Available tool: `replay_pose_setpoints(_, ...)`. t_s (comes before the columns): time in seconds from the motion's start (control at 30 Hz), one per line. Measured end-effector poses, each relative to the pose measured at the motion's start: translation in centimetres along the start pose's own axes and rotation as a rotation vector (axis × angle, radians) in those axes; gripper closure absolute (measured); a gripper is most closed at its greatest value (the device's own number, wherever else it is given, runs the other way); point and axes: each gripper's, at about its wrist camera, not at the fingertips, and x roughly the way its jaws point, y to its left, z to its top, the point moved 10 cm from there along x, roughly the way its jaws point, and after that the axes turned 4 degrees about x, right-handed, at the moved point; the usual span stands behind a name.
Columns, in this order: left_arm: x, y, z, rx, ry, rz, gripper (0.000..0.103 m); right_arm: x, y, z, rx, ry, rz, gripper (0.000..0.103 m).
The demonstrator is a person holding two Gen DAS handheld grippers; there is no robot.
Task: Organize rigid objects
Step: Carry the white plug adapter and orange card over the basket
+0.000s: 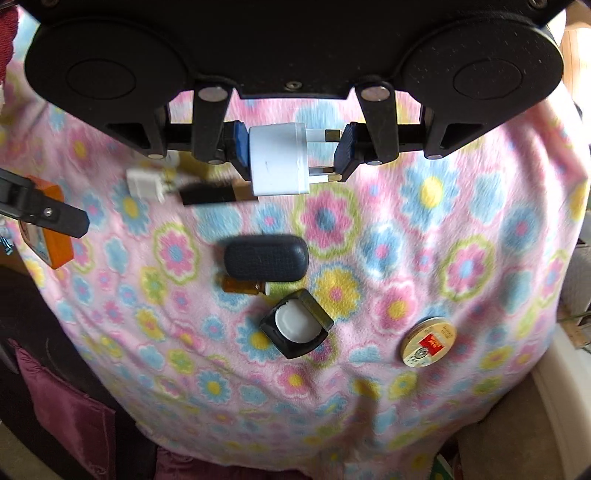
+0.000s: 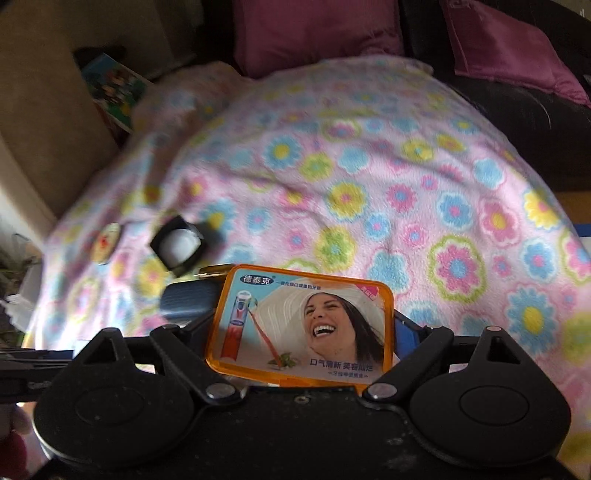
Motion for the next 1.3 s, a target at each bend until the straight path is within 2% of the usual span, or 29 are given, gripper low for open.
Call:
replay_pose_setpoints(0.2, -2.7, -1.0, -5.2, 0.010, -0.012, -0.018, 0.057, -5.2, -0.4, -4.1, -0.012, -0.003, 0.064, 0.011)
replay_pose_setpoints(0.4, -3.8, -1.6, -10.0, 0.039, -0.004, -0.014, 0.057, -7.9, -1.1, -9.7, -0.075, 0.012, 0.064, 0.011)
replay_pose_setpoints(0.53, -4.3, -1.6, -11.8, 0.029, 0.004, -0.022, 0.057, -9.8, -1.3, -12.2, -0.073, 0.033, 0.078, 0.011)
replay_pose_setpoints(0.73, -4.4, -1.7, -12.5, 0.022, 0.006, -0.009, 0.057, -11.3, -0.2, -15.0, -0.116, 0.071, 0.113, 0.011)
replay_pose_setpoints(0.9, -3.2, -1.7, -13.2, 0.021, 0.032, 0.011, 0.057, -11.2, 1.2, -16.4, -0.219, 0.061, 0.123, 0.011)
replay_pose_setpoints(1.17, -2.5, -1.4, -13.6, 0.044, 0.058, 0.096, 0.057, -10.4, 1.0, -16.5, -0.190, 0.100, 0.126, 0.011)
replay_pose_setpoints(1.3, -2.3, -1.5, -13.8, 0.069, 0.072, 0.111, 0.057, -10.2, 1.3, -16.6, -0.209, 0.106, 0.123, 0.011)
